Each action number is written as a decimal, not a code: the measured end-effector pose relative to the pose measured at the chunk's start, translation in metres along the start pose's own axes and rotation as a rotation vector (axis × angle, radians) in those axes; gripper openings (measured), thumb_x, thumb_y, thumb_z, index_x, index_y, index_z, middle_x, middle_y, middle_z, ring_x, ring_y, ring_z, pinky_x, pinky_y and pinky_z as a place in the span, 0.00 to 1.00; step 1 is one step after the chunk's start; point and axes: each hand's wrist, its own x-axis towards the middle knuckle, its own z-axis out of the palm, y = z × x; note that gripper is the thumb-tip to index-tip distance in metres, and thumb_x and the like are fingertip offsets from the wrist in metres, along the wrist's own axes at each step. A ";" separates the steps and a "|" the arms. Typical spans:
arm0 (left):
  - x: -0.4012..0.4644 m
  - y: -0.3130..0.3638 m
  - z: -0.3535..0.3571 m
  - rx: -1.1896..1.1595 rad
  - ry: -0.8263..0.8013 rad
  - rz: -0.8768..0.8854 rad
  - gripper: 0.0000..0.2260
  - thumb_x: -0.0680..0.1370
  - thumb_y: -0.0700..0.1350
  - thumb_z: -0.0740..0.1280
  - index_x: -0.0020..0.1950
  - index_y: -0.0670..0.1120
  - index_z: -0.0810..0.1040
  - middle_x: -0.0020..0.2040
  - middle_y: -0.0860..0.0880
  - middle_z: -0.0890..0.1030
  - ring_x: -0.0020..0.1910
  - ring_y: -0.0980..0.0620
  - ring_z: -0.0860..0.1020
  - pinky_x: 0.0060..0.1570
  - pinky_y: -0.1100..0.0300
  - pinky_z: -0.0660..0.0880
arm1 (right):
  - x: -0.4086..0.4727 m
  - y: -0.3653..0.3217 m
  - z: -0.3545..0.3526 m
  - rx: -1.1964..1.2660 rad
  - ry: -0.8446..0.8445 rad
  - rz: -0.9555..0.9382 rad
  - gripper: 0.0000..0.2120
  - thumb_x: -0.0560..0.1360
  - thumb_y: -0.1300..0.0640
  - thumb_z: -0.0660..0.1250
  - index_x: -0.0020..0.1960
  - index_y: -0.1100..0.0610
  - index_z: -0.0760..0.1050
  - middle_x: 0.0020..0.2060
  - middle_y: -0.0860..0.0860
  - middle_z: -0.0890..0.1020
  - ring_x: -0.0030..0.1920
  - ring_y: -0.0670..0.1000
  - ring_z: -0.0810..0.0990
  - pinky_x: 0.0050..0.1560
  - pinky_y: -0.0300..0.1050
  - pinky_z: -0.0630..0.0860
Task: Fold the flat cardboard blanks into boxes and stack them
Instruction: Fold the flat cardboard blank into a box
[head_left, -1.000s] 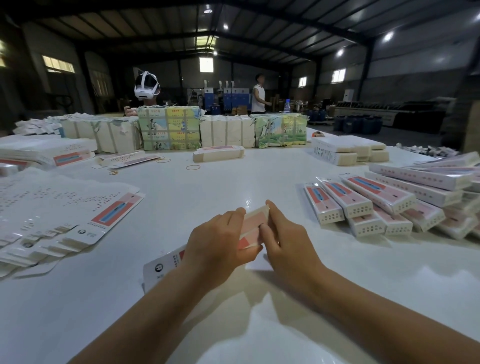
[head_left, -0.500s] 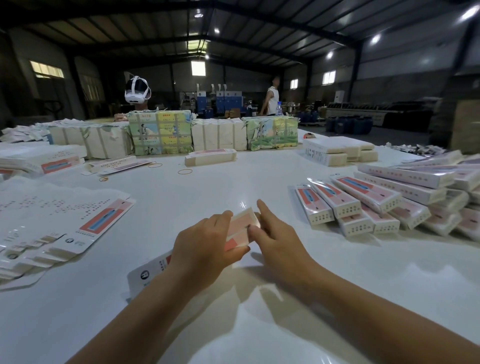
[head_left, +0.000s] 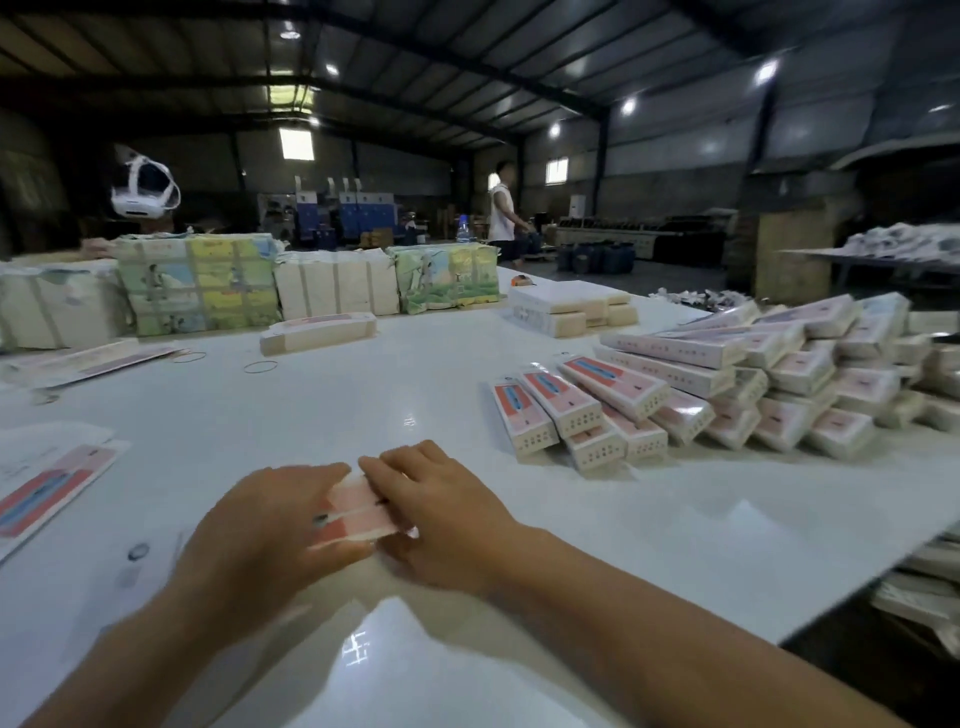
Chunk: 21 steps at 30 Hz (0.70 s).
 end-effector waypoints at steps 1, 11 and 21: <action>0.002 -0.004 0.003 0.054 0.073 0.021 0.34 0.68 0.70 0.56 0.58 0.44 0.79 0.50 0.46 0.83 0.46 0.44 0.80 0.46 0.48 0.75 | 0.001 0.003 -0.001 0.011 0.036 0.052 0.28 0.72 0.56 0.70 0.69 0.61 0.67 0.62 0.58 0.72 0.60 0.60 0.69 0.59 0.54 0.70; -0.009 -0.039 0.051 -0.092 -0.159 -0.387 0.28 0.65 0.68 0.54 0.50 0.52 0.79 0.52 0.45 0.81 0.55 0.40 0.76 0.54 0.40 0.72 | 0.012 0.149 -0.132 -0.167 0.476 0.639 0.16 0.78 0.48 0.61 0.64 0.51 0.73 0.51 0.54 0.73 0.50 0.52 0.69 0.47 0.46 0.69; -0.003 -0.046 0.057 -0.088 -0.231 -0.418 0.25 0.65 0.61 0.61 0.51 0.47 0.83 0.53 0.44 0.81 0.54 0.38 0.77 0.56 0.43 0.71 | -0.068 0.252 -0.179 -0.497 0.185 1.368 0.20 0.75 0.49 0.58 0.66 0.49 0.72 0.67 0.60 0.69 0.67 0.63 0.65 0.65 0.61 0.59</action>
